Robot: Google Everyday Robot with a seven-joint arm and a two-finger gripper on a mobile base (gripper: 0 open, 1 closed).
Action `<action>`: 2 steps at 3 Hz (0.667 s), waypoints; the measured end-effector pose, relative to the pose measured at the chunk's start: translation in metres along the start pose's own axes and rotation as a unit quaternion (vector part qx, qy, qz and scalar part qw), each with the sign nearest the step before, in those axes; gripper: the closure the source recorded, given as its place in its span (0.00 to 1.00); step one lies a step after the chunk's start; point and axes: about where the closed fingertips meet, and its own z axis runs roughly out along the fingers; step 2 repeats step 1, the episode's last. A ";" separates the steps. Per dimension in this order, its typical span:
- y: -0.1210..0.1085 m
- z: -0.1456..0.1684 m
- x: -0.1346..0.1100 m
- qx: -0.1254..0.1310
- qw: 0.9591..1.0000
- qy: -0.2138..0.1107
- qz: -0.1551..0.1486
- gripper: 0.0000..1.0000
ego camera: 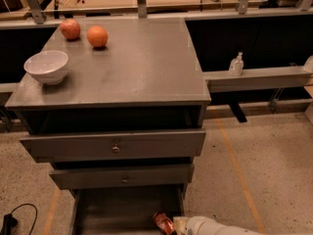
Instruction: Place coke can into bottom drawer
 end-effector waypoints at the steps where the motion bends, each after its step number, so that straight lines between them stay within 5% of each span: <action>1: -0.012 -0.032 -0.002 0.037 0.999 -0.028 -0.019 0.89; 2: -0.012 -0.032 -0.002 0.037 0.999 -0.028 -0.019 0.89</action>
Offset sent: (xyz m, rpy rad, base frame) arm 0.0000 0.0000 0.0000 0.0000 0.0000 0.0000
